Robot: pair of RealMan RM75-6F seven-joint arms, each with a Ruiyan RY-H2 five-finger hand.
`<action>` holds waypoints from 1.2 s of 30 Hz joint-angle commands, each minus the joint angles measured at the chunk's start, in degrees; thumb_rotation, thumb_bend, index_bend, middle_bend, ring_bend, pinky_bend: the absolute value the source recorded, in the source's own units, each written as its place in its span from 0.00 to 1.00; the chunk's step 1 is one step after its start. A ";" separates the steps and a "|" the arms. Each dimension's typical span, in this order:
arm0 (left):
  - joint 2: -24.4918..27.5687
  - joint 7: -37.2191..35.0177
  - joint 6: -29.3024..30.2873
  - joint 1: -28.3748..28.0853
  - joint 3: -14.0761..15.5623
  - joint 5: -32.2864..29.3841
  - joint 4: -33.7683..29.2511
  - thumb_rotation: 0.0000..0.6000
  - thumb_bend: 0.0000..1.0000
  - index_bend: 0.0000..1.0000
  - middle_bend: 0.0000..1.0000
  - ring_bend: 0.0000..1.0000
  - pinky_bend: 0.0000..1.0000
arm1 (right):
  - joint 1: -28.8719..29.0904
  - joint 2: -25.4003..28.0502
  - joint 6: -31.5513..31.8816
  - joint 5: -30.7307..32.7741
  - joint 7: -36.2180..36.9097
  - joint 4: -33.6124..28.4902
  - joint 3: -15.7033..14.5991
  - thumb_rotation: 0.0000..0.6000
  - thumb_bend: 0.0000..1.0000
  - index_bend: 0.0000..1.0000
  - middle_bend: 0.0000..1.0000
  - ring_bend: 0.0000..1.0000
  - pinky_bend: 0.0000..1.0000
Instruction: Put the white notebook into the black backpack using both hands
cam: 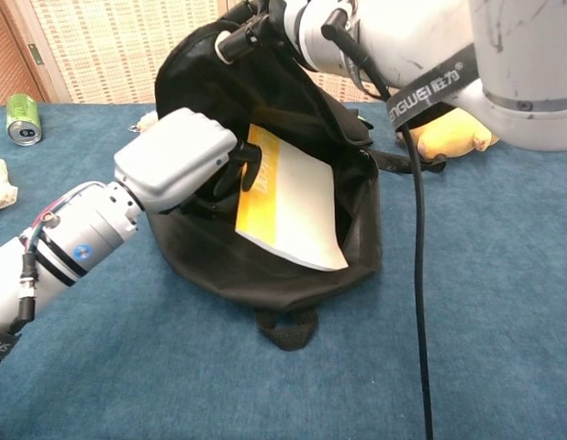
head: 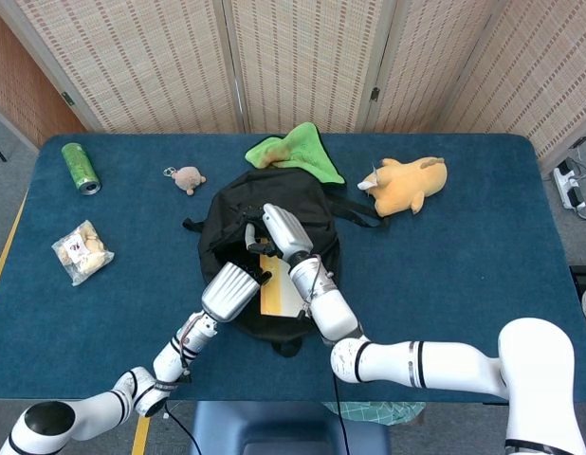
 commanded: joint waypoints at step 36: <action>-4.98 21.37 -19.26 -11.28 -11.31 -18.31 8.81 1.00 0.46 0.59 0.65 0.63 0.67 | -1.45 1.92 -1.13 -0.82 2.61 -4.27 -2.02 1.00 0.78 0.70 0.38 0.36 0.39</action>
